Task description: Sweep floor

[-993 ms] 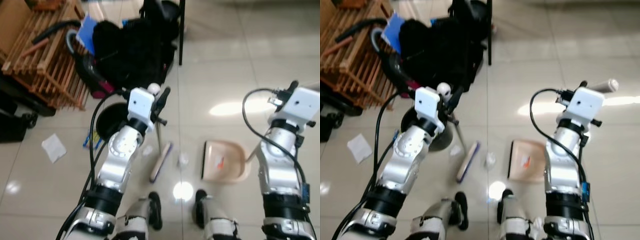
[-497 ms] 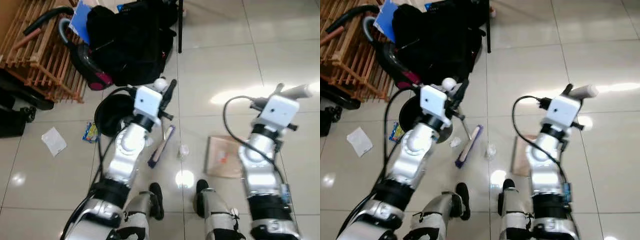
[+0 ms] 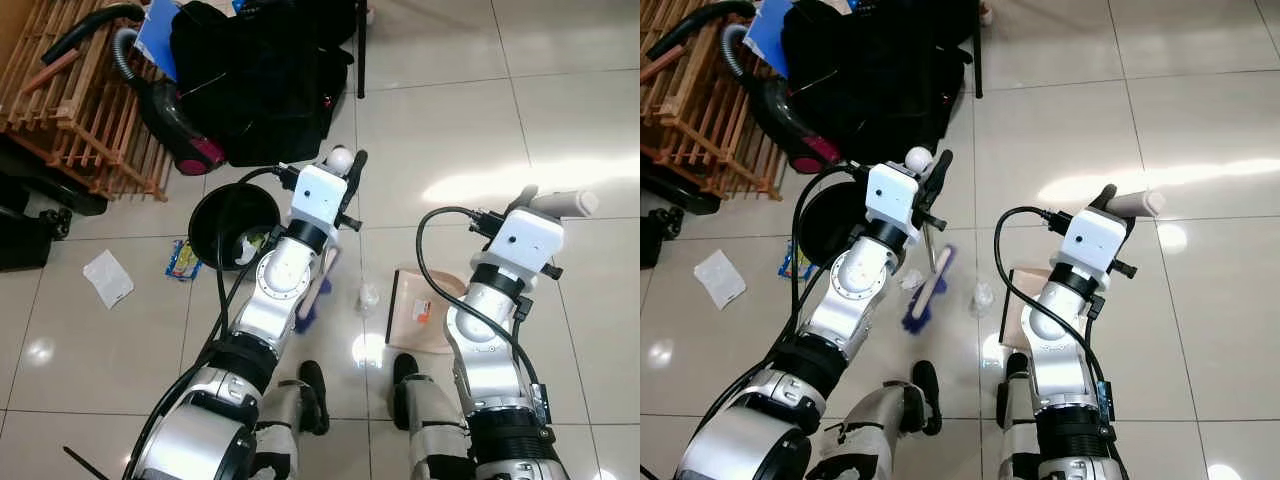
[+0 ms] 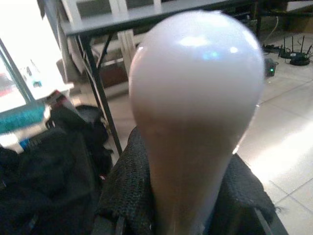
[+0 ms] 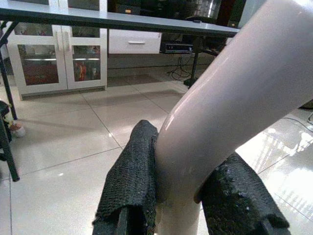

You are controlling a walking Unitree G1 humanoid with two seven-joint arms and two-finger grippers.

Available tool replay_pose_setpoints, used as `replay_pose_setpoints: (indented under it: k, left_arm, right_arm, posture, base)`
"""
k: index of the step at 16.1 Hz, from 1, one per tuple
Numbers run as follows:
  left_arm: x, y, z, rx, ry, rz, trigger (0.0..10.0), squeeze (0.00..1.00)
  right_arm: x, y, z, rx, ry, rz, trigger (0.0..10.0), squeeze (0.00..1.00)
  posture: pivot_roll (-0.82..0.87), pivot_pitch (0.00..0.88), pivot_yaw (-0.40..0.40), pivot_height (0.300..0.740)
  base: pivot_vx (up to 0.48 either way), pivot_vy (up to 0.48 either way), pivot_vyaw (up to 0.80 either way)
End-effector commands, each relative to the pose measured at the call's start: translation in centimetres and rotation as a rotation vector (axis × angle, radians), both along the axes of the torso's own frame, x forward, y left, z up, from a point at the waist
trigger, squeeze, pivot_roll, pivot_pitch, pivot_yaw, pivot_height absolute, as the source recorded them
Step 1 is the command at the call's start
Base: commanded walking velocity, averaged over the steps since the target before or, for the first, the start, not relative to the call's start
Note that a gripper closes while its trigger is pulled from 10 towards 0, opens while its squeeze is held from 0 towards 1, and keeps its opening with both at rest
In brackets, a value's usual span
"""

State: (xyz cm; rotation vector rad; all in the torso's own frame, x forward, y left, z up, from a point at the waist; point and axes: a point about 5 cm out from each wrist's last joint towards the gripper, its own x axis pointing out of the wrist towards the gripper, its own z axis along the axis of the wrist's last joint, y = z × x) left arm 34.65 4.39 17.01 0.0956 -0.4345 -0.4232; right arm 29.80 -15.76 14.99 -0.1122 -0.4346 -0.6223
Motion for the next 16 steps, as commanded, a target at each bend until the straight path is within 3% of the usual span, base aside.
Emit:
replay_pose_setpoints:
  k: [1, 3, 8, 12, 15, 16]
  left_arm:
    - [-0.1, -0.4, -1.2, -0.079, 0.093, -0.022, 10.0, 0.0]
    - [-0.2, -1.9, -0.3, -0.173, 0.118, -0.12, 10.0, 0.0]
    - [-0.8, -3.9, 1.4, -0.248, 0.091, -0.283, 10.0, 0.0]
    - [-0.8, -2.8, 5.2, -0.335, -0.047, -0.315, 10.0, 0.0]
    - [-0.5, -2.0, 7.4, -0.343, -0.113, -0.335, 10.0, 0.0]
    - [-0.5, -1.7, 8.5, -0.387, -0.113, -0.374, 10.0, 0.0]
  right_arm:
    - [-0.4, 0.2, -0.7, 0.002, 0.032, -0.005, 10.0, 0.0]
    - [-0.4, 0.2, -0.7, 0.008, 0.036, -0.005, 10.0, 0.0]
    - [-0.2, 0.2, -0.7, 0.012, 0.045, -0.004, 10.0, 0.0]
    - [0.0, 0.0, -0.7, 0.02, 0.043, -0.002, 10.0, 0.0]
    - [0.2, 0.0, -0.7, 0.024, 0.048, 0.005, 10.0, 0.0]
    - [0.2, 0.1, -0.8, 0.026, 0.05, 0.008, 10.0, 0.0]
  posture:
    - [0.02, 0.47, 0.149, 0.74]
    - [0.02, 0.467, 0.15, 0.74]
    - [0.02, 0.448, 0.144, 0.74]
    - [0.02, 0.425, 0.136, 0.74]
    - [0.03, 0.414, 0.131, 0.74]
    - [0.03, 0.404, 0.132, 0.74]
  base:
    - [0.0, 0.0, 0.0]
    - [0.0, 0.0, 0.0]
    - [0.0, 0.0, 0.0]
    - [0.0, 0.0, 0.0]
    - [0.0, 0.0, 0.0]
    - [0.0, 0.0, 0.0]
